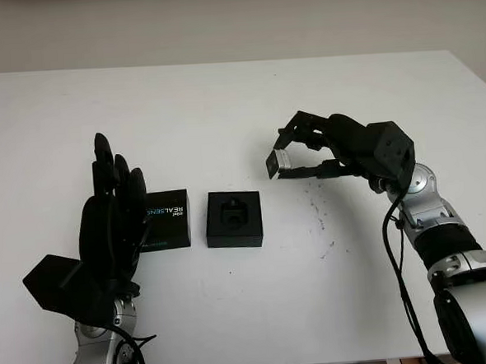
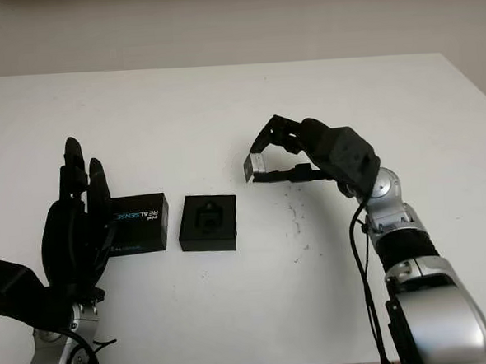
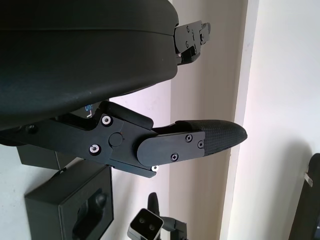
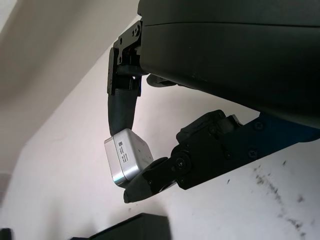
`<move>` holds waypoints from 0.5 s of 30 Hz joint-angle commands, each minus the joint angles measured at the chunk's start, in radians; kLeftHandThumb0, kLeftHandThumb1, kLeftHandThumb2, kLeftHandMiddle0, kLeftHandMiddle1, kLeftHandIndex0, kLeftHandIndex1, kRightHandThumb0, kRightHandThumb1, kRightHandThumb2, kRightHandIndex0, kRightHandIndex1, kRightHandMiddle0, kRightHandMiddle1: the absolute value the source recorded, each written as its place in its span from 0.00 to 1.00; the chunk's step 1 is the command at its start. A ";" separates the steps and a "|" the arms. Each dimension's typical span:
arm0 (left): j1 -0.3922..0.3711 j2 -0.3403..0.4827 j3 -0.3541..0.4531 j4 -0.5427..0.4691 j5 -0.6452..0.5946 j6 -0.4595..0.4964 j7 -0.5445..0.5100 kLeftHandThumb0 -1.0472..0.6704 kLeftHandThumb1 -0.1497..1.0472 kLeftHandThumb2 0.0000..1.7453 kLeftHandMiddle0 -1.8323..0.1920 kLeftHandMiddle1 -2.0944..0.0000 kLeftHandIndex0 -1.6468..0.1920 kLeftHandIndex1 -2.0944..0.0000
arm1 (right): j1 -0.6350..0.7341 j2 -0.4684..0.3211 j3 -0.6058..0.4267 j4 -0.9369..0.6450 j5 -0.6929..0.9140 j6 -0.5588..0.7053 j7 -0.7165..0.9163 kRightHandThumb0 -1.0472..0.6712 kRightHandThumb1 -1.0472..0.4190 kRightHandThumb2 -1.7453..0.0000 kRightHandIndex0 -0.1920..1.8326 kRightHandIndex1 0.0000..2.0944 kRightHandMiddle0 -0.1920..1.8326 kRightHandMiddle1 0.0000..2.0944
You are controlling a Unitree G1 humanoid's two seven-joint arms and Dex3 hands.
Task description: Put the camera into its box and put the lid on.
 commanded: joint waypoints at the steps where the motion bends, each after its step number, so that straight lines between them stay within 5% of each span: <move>1: 0.004 0.001 0.003 -0.014 -0.004 -0.001 -0.002 0.22 1.00 0.29 1.00 1.00 1.00 1.00 | 0.024 0.021 -0.025 -0.073 0.035 0.044 0.004 0.40 0.07 0.97 0.23 0.02 0.22 0.83; 15: 0.007 -0.001 0.003 -0.013 -0.009 -0.003 -0.008 0.23 1.00 0.30 1.00 1.00 1.00 1.00 | 0.293 0.203 -0.050 -0.679 0.265 0.514 -0.049 0.41 0.02 0.96 0.17 0.00 0.13 0.89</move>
